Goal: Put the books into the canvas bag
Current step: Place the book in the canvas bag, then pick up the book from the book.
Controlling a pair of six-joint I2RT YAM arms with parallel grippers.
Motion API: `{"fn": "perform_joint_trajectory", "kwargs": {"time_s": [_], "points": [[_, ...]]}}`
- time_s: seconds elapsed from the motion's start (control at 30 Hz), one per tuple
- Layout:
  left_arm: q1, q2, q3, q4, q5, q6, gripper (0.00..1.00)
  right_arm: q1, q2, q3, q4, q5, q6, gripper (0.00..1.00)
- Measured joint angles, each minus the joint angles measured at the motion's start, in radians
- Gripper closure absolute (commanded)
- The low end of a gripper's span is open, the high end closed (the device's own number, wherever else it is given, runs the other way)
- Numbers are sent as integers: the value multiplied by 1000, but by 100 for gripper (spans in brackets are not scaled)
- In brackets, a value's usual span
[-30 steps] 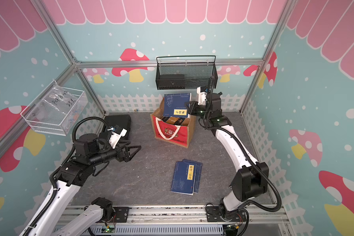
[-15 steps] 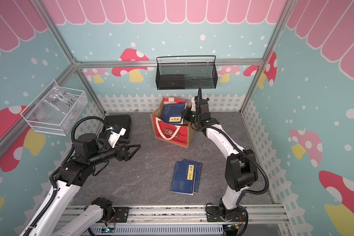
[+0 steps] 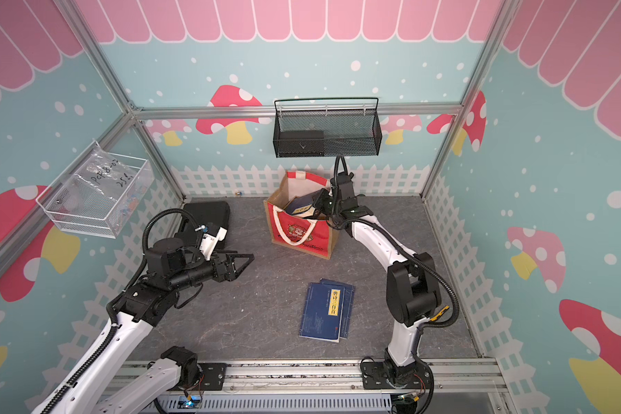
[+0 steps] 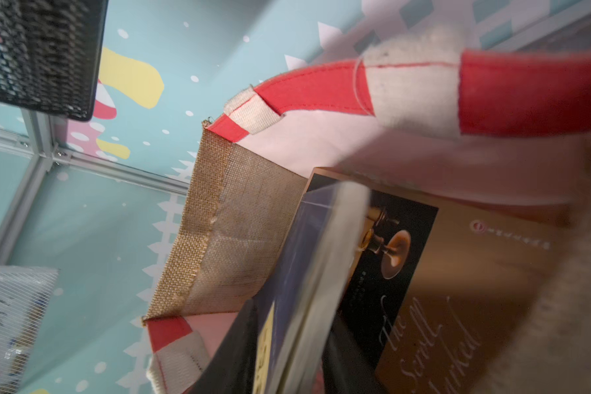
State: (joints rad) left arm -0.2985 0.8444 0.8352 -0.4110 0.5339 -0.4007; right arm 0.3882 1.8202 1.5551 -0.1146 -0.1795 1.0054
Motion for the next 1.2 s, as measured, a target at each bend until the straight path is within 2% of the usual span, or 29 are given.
{"fn": "perform_joint_trajectory", "kwargs": {"time_s": [0.13, 0.3, 0.5, 0.57, 0.7, 0.9, 1.2], "points": [[-26, 16, -8, 36, -2, -35, 1, 2, 6, 26, -18, 8, -10, 34], [-69, 39, -27, 81, -26, -68, 1, 11, 5, 59, -40, 24, -50, 24], [-153, 129, -37, 99, -79, -93, 1, 13, -33, 64, -62, 50, -128, 16], [-187, 158, -40, 103, -99, -98, 1, 13, -69, 49, -61, 56, -162, 7], [-250, 206, -61, 137, -150, -122, 1, 20, -234, -86, -52, 70, -236, 1], [-325, 270, -78, 187, -221, -146, 1, 37, -489, -356, -51, 87, -322, 0], [-452, 311, -78, 196, -387, -133, 1, 45, -785, -776, -160, 132, -347, 1]]}}
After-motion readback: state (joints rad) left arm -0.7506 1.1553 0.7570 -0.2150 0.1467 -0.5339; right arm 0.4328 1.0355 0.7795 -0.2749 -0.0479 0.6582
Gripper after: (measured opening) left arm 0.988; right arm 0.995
